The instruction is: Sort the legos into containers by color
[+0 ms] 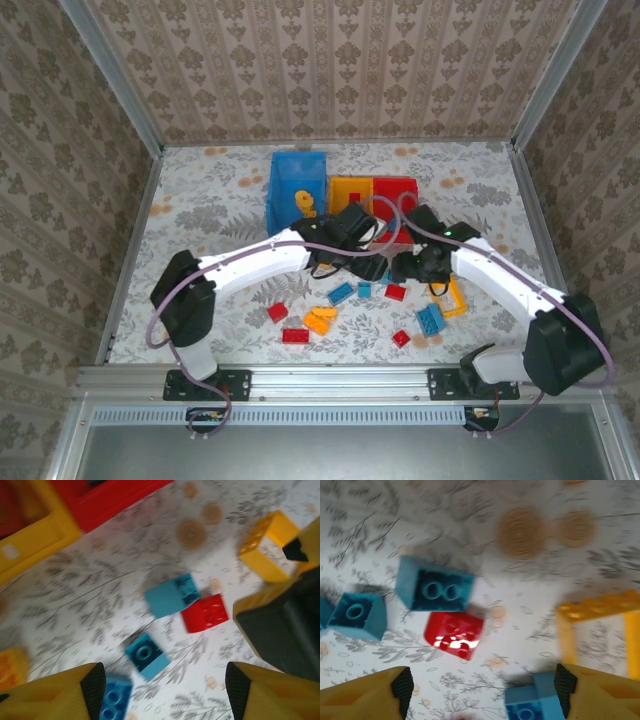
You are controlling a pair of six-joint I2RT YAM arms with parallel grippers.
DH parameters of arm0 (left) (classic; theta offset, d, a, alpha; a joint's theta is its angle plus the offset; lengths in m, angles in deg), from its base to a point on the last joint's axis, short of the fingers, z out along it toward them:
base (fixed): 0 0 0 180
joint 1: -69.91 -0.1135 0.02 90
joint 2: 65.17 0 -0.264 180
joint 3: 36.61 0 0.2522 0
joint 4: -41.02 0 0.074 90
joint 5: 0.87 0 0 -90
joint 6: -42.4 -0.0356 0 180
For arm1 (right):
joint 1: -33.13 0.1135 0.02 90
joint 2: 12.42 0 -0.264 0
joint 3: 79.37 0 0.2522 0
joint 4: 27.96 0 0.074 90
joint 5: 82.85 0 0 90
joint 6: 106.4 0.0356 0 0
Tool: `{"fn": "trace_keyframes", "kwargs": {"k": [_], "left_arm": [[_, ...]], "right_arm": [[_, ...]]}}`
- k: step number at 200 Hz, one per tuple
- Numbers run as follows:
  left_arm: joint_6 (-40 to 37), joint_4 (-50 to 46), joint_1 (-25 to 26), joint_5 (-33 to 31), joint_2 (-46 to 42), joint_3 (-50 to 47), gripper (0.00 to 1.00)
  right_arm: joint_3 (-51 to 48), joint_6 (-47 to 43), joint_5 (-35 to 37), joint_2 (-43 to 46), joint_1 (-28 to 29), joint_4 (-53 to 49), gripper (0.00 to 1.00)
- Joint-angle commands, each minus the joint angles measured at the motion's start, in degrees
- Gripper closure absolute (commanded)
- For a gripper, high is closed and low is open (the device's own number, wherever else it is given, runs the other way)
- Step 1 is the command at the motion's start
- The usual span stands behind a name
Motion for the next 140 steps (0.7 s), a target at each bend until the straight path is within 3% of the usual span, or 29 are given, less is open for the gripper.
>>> {"fn": "trace_keyframes", "kwargs": {"k": [1,103,140], "left_arm": [[5.97,0.51,-2.32,-4.94,-6.65,-4.32,0.33],[11.48,-2.26,-7.43,-6.2,-19.08,-15.78,0.34],[11.56,-2.74,-7.63,-6.3,-19.87,-15.59,0.34]], "right_arm": [[1.55,-6.5,-2.3,-4.86,1.88,2.3,0.18],[10.45,-13.98,5.88,-23.61,3.95,3.2,0.14],[13.37,-14.11,6.75,-27.59,2.69,3.25,0.25]]}}
